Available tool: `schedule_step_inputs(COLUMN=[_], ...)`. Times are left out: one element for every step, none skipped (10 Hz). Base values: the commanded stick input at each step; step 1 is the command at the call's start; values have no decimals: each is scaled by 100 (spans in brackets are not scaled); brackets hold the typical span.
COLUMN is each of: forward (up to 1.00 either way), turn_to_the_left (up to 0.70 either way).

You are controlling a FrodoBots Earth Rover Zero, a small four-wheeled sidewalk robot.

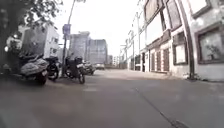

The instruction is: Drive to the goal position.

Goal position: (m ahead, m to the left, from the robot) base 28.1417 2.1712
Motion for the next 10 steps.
schedule_step_inputs(forward=[100, 100, 100, 100, 100, 100, 100, 100, 100, 100], turn_to_the_left=[-34, 6, 6, 6, 6, 6, 6, 6, 6, 6])
